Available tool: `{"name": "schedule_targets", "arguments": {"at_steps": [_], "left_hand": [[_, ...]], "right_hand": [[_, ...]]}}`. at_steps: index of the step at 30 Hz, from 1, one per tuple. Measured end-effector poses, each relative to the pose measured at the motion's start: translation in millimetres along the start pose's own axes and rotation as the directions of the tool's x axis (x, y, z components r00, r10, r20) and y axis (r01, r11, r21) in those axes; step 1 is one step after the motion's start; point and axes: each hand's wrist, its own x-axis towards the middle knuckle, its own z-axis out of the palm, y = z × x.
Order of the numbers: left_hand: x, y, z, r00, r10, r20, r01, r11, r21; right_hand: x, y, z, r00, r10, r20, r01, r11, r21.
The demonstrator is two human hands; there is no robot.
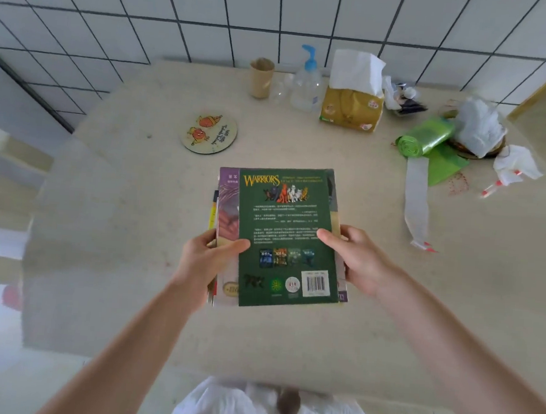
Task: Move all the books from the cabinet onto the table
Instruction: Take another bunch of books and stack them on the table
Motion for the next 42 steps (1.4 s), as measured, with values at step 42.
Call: {"name": "schedule_targets", "arguments": {"at_steps": [42], "left_hand": [[31,-7,-38,0.989,-0.147,-0.031,0.15,0.975,0.163]], "right_hand": [[-4,7,70,0.983,0.167,-0.078,-0.174,0.98,-0.101]]}}
